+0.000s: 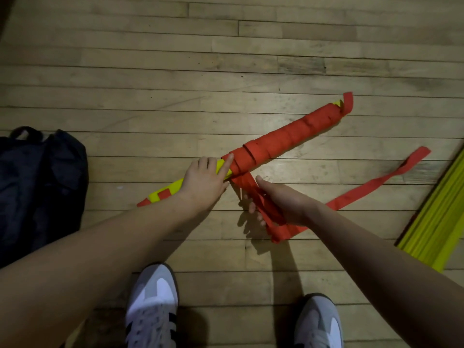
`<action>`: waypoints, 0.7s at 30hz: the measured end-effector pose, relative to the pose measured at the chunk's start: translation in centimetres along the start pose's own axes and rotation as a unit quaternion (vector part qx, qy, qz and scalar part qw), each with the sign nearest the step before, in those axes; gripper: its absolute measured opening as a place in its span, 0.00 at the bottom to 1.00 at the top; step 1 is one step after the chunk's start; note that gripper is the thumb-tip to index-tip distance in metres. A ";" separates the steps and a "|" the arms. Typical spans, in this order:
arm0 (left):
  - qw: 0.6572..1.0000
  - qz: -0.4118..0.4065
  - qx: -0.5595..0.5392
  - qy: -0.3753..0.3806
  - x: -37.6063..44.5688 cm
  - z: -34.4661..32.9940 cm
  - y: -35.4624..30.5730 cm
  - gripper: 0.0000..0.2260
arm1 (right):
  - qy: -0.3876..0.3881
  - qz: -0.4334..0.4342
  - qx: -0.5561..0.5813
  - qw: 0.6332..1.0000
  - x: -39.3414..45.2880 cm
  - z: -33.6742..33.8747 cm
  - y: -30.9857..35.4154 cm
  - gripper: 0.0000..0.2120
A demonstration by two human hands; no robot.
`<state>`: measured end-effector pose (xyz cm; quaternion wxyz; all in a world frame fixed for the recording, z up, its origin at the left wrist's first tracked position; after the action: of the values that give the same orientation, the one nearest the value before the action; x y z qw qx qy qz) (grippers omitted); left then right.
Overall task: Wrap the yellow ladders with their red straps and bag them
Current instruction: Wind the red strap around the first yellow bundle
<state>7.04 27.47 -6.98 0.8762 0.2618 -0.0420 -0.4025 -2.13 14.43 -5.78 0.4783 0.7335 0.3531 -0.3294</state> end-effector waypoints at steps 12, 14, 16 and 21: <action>0.976 0.087 -0.153 0.127 0.6 1.8 0.9 0.35 | 0.014 -0.003 -0.041 0.999 -0.6 -0.5 -0.8 0.12; 0.978 0.076 -0.144 0.130 1.3 2.2 1.0 0.28 | 0.020 0.006 -0.038 0.999 -0.6 -0.8 -0.6 0.09; 0.983 0.051 -0.130 0.123 1.4 2.4 0.6 0.18 | 0.026 0.018 -0.031 0.999 -0.6 -0.9 -0.4 0.07; 0.996 -0.007 -0.089 0.017 -0.9 2.2 -0.9 0.25 | 0.046 0.035 -0.021 0.998 -0.6 -1.1 -0.4 0.04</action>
<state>5.20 26.73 -5.39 0.8938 0.1903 0.0104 -0.4060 -2.63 15.43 -5.09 0.4879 0.7498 0.3556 -0.2708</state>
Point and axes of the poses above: each hand's wrist, its own x-axis towards the middle knuckle, its own z-axis out of the back of the hand, y = z × x, the point moved 5 cm from there along x, towards the middle knuckle, and after that the axes turned 11 degrees about x, right-handed, at the moved point
